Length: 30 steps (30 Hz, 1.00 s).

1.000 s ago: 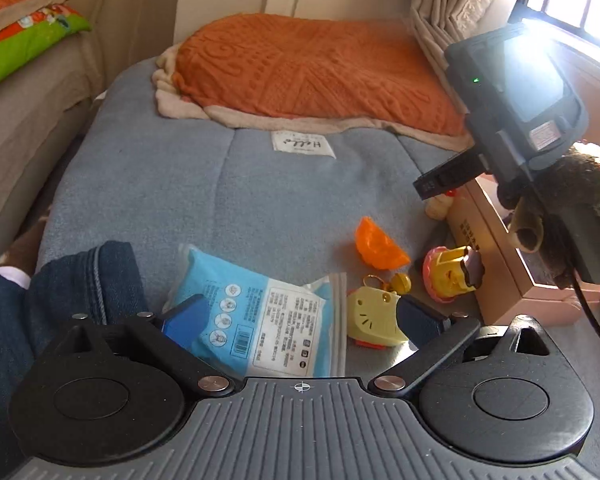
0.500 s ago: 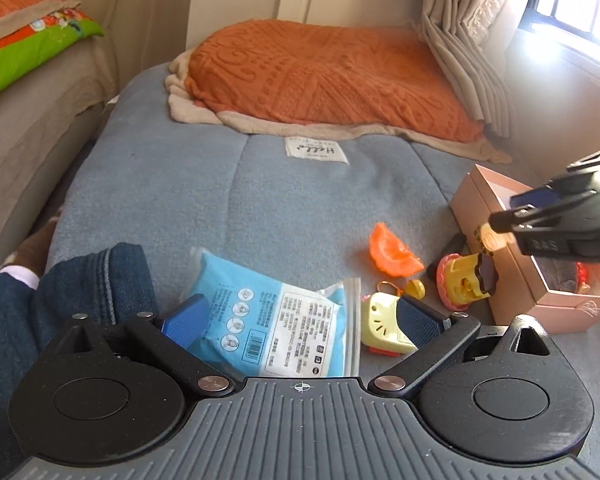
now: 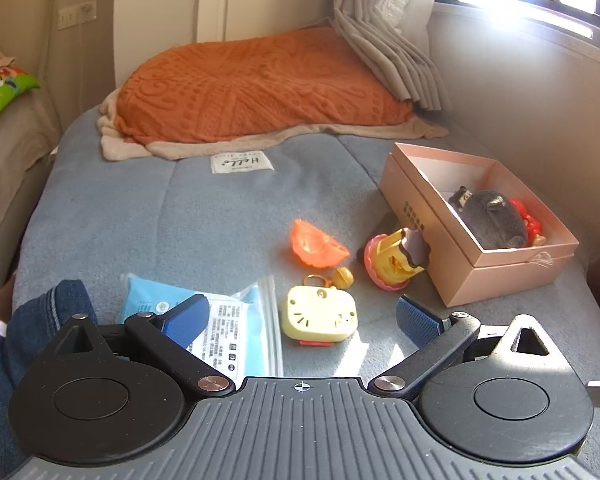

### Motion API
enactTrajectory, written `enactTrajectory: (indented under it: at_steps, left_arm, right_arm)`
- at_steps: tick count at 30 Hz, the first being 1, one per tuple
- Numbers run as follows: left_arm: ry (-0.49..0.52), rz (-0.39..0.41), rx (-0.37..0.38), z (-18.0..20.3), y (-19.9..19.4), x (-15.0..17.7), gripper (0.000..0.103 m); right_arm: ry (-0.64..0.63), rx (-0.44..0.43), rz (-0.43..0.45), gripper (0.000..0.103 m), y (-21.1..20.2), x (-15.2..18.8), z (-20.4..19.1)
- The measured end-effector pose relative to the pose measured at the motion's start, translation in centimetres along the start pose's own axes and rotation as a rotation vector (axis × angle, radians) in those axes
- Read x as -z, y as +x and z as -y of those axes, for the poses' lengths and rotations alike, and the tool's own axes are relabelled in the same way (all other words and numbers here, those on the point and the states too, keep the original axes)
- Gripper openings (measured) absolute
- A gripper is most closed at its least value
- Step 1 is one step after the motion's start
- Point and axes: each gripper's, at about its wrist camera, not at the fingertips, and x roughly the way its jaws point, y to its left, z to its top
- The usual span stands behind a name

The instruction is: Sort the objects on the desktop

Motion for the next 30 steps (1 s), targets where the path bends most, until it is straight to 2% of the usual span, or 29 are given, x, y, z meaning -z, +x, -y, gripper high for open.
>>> enactTrajectory:
  at_steps: [2, 5, 8, 10, 14, 17, 20, 21, 23, 24, 25, 30]
  left_arm:
    - [0.045, -0.036, -0.054, 1.6, 0.6, -0.3, 0.102]
    - [0.070, -0.089, -0.060, 3.3, 1.8, -0.5, 0.102]
    - [0.139, -0.118, -0.056, 5.2, 3.1, -0.5, 0.093]
    - [0.172, -0.143, -0.077, 6.0, 4.3, -0.4, 0.091]
    - [0.198, -0.190, -0.176, 5.9, 7.3, -0.5, 0.091]
    - [0.198, -0.219, -0.200, 5.3, 8.6, -0.5, 0.091]
    - [0.212, -0.223, -0.194, 4.8, 9.1, -0.2, 0.090]
    - [0.216, -0.219, -0.190, 4.8, 9.0, -0.2, 0.087]
    - [0.224, -0.213, -0.171, 4.9, 8.8, -0.2, 0.077]
    - [0.226, -0.214, -0.154, 5.0, 8.7, -0.2, 0.067]
    - [0.228, -0.215, -0.147, 5.1, 8.6, -0.1, 0.063]
    - [0.257, -0.207, -0.102, 5.4, 7.6, 0.5, 0.062]
  right_arm:
    - [0.027, 0.019, -0.028, 0.070, 0.6, 1.5, 0.1]
    - [-0.001, 0.034, -0.045, 0.072, 1.4, 2.3, -0.6]
    - [-0.010, 0.021, -0.039, 0.080, 1.5, 2.7, -1.0]
    - [-0.032, 0.019, -0.038, 0.081, 1.7, 3.0, -1.5]
    - [-0.066, 0.023, -0.051, 0.084, 2.1, 3.5, -2.0]
    - [-0.067, 0.019, -0.072, 0.084, 2.7, 3.6, -2.0]
    - [-0.066, 0.021, -0.090, 0.084, 3.2, 3.8, -2.1]
    - [-0.066, 0.022, -0.096, 0.084, 3.3, 3.8, -2.2]
    - [-0.066, 0.024, -0.105, 0.084, 3.6, 4.0, -2.3]
    - [-0.066, 0.025, -0.111, 0.084, 3.7, 4.0, -2.3]
    - [-0.066, 0.027, -0.114, 0.084, 3.8, 4.1, -2.4]
    - [-0.078, 0.037, -0.114, 0.084, 3.9, 4.2, -2.7]
